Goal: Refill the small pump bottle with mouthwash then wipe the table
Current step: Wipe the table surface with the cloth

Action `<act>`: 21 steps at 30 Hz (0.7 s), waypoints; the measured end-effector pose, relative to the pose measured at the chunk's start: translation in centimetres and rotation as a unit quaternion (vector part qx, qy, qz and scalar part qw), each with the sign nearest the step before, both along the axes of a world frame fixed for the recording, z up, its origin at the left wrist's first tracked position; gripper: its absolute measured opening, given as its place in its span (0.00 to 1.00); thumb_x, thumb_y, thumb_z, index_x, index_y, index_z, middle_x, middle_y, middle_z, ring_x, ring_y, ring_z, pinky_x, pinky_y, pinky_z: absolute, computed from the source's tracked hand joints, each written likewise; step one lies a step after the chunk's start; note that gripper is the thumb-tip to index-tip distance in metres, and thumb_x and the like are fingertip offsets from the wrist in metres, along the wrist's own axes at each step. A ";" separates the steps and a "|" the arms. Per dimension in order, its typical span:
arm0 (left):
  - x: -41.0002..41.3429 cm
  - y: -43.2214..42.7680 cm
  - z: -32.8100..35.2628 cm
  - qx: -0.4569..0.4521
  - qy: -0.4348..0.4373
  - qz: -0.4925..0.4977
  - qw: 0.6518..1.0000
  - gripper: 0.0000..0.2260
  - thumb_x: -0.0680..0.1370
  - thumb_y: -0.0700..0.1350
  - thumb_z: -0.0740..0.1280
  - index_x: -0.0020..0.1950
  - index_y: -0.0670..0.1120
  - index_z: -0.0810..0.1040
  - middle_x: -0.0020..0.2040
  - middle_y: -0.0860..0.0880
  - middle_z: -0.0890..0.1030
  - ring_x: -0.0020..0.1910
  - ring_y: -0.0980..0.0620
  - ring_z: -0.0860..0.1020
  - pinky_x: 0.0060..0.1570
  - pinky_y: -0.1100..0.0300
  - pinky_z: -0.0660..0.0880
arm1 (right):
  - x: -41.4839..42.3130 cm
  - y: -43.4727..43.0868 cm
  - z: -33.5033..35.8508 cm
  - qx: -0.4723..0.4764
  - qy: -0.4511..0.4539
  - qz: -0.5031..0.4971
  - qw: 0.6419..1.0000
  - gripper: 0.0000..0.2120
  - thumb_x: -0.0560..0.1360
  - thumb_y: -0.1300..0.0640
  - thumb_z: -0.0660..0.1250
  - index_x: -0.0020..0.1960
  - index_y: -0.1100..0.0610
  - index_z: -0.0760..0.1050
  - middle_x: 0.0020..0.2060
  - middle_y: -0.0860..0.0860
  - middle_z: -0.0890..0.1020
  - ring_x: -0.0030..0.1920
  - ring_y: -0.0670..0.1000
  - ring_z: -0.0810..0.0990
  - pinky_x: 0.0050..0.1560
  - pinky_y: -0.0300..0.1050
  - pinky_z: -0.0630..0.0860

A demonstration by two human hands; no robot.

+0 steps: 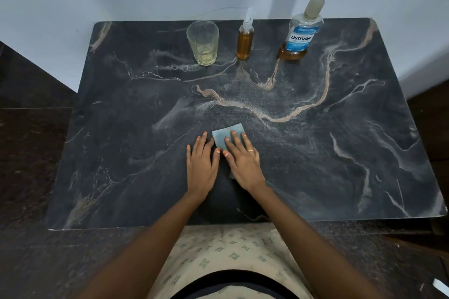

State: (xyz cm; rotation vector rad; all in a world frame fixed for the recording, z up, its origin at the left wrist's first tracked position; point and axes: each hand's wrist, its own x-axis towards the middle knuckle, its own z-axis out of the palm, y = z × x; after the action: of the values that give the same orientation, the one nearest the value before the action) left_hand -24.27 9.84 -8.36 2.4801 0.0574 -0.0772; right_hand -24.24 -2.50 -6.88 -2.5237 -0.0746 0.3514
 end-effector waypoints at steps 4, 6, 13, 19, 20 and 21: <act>0.4 -1.7 1.0 -0.076 0.027 0.081 0.993 0.17 0.76 0.46 0.63 0.64 0.42 0.72 0.72 0.46 0.64 0.72 0.49 0.58 0.71 0.55 0.49 | 0.2 -1.1 1.0 0.035 -0.029 -0.111 0.993 0.17 0.78 0.57 0.59 0.66 0.56 0.68 0.72 0.57 0.62 0.70 0.56 0.59 0.70 0.48 0.58; 0.6 -2.4 1.4 -0.111 0.038 0.115 0.986 0.16 0.75 0.44 0.65 0.62 0.42 0.73 0.70 0.47 0.66 0.70 0.48 0.59 0.68 0.58 0.55 | 0.1 -1.1 1.1 0.004 -0.031 -0.128 0.991 0.18 0.77 0.59 0.61 0.66 0.55 0.68 0.67 0.57 0.66 0.63 0.57 0.65 0.65 0.48 0.64; 1.2 -3.1 2.3 -0.230 0.089 0.090 0.965 0.19 0.75 0.38 0.65 0.65 0.45 0.68 0.60 0.47 0.74 0.58 0.52 0.73 0.59 0.56 0.71 | 1.5 -0.7 1.1 0.080 -0.010 -0.138 0.987 0.19 0.74 0.68 0.63 0.63 0.58 0.71 0.57 0.57 0.68 0.56 0.54 0.69 0.59 0.41 0.68; 1.9 -1.4 2.3 -0.213 0.075 0.079 0.971 0.23 0.73 0.37 0.65 0.66 0.51 0.66 0.47 0.52 0.71 0.44 0.56 0.71 0.46 0.61 0.70 | 2.9 1.1 1.1 0.124 -0.013 -0.123 0.985 0.20 0.73 0.72 0.60 0.62 0.60 0.71 0.54 0.56 0.68 0.54 0.52 0.71 0.61 0.41 0.71; 2.3 -0.9 2.3 -0.215 0.076 0.094 0.969 0.23 0.73 0.37 0.65 0.66 0.50 0.66 0.46 0.51 0.71 0.43 0.54 0.72 0.45 0.61 0.70 | 3.3 1.5 1.1 0.124 -0.012 -0.117 0.985 0.19 0.73 0.71 0.60 0.62 0.60 0.72 0.55 0.56 0.67 0.54 0.51 0.71 0.60 0.41 0.71; 2.7 -0.5 2.3 -0.218 0.075 0.111 0.967 0.23 0.73 0.37 0.65 0.66 0.49 0.65 0.45 0.50 0.72 0.42 0.53 0.73 0.44 0.61 0.71 | 3.7 1.9 1.1 0.127 -0.012 -0.110 0.986 0.18 0.73 0.71 0.61 0.61 0.60 0.72 0.55 0.56 0.67 0.54 0.51 0.71 0.60 0.41 0.71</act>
State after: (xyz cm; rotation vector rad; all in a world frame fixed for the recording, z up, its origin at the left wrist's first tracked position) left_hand -21.62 9.36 -6.04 2.0092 0.3446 -0.1639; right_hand -20.50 -0.60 -5.82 -2.2566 0.1420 0.2086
